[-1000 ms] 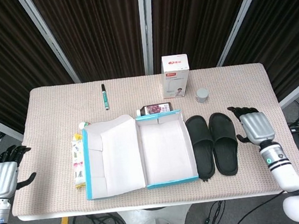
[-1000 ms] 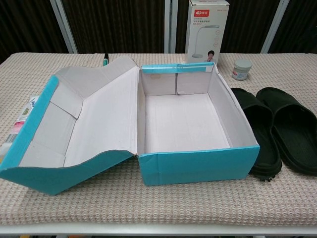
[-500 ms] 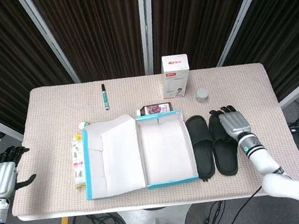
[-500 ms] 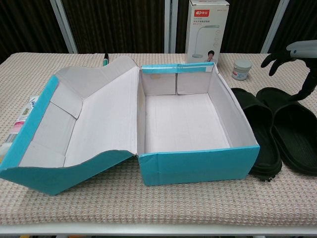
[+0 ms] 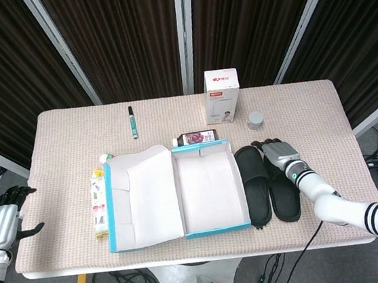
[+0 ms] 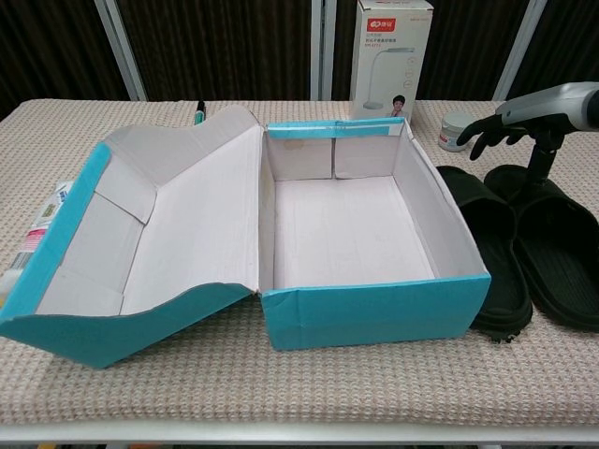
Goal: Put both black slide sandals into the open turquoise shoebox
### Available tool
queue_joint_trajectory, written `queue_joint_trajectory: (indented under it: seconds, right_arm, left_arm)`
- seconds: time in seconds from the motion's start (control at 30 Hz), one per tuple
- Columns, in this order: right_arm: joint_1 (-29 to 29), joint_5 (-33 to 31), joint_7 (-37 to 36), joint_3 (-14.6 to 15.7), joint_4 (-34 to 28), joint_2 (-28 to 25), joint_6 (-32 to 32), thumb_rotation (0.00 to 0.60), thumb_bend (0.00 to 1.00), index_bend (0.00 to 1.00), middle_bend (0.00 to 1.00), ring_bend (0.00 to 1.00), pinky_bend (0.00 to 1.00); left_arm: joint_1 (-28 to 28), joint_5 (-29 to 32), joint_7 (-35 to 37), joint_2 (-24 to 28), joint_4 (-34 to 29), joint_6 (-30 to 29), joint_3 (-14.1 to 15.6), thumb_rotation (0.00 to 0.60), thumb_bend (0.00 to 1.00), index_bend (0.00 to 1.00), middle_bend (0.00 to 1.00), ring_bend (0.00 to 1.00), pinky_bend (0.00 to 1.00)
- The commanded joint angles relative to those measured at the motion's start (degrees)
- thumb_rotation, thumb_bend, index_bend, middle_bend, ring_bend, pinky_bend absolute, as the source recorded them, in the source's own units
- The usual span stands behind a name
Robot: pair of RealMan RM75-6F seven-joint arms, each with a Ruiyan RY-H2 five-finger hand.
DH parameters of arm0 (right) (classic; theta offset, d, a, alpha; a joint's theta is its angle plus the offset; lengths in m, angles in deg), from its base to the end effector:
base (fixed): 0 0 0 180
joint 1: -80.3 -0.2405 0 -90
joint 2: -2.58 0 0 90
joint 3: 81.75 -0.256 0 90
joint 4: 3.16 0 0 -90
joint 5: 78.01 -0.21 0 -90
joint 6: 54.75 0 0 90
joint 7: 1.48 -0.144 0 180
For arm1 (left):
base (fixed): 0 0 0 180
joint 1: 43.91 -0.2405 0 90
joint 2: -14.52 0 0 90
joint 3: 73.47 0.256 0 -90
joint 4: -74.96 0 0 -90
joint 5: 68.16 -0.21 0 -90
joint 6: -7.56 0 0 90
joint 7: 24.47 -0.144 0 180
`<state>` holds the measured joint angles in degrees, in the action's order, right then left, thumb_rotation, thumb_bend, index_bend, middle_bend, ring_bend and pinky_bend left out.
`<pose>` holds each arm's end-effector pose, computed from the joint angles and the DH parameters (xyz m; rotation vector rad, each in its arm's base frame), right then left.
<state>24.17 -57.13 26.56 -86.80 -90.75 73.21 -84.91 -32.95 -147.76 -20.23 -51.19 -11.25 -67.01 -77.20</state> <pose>-0.1925 -0.3853 0.0432 1.8127 -1.3479 0.4047 -0.3328 0.2195 0.1471 -1.4136 -1.0083 -0.8291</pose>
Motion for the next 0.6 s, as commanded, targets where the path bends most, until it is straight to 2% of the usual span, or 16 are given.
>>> queue_joint_trajectory:
  seconds: [0.03,0.6]
  right_arm:
    - [-2.53,-2.12,-0.77,2.34,1.29,1.08,0.39,0.600,0.07,0.04,0.10,0.00,0.00]
    - [-9.52,-8.46,-3.19,9.16,3.67,5.15,-2.09,0.600,0.07,0.04,0.11,0.00,0.00]
  left_arm:
    - [0.09,-0.02,0.29,0.16,0.03,0.17,0.04,0.600,0.14,0.23,0.19,0.12,0.20]
    - [0.39,-0.94,3.90,0.87,0.69,1.76,1.02,0.600,0.14,0.23,0.19,0.12,0.20]
